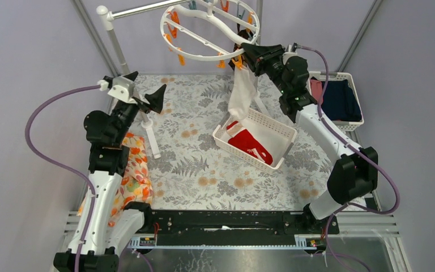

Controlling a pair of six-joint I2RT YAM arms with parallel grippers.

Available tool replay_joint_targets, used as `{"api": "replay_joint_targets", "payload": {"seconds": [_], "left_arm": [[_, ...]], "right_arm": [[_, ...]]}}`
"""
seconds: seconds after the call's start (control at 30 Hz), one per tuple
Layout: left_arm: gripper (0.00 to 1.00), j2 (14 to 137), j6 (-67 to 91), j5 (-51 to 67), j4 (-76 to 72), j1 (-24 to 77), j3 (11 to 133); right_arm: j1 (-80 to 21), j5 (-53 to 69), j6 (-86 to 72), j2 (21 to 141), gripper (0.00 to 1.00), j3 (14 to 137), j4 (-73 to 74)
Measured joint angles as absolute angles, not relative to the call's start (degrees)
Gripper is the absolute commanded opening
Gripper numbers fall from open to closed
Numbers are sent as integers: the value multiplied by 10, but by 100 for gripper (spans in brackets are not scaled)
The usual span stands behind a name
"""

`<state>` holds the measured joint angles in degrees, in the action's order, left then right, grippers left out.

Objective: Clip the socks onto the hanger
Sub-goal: Rotate the hanger at the clothesline.

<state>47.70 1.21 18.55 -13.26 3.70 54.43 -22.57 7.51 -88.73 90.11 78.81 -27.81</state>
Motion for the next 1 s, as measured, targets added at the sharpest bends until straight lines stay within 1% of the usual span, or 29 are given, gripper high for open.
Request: {"api": "replay_joint_targets", "payload": {"seconds": [0.23, 0.27, 0.33, 0.37, 0.53, 0.73, 0.83, 0.93, 1.0], "left_arm": [[99, 519, -190, 253, -135, 37, 566], [99, 527, -214, 260, -134, 37, 569], [99, 545, -252, 272, -133, 36, 583], [99, 559, -275, 281, -133, 35, 595], [98, 602, -358, 321, -137, 24, 631], [89, 663, -460, 383, -126, 21, 696], [82, 695, -504, 406, -118, 21, 735], [73, 723, -550, 430, -87, 21, 778], [71, 743, -584, 443, -57, 21, 809]], "right_arm": [[-171, 165, -947, 972, 16, 858, -296], [-166, 178, -955, 984, 17, 867, -301], [-157, 203, -970, 1003, 24, 880, -310], [-153, 214, -978, 1011, 26, 883, -313], [-137, 253, -998, 1023, 29, 895, -318], [-118, 272, -1015, 1033, 28, 905, -329], [-114, 276, -1021, 1042, 28, 914, -331], [-113, 278, -1024, 1051, 27, 922, -332], [-113, 281, -1027, 1058, 27, 929, -334]]}}
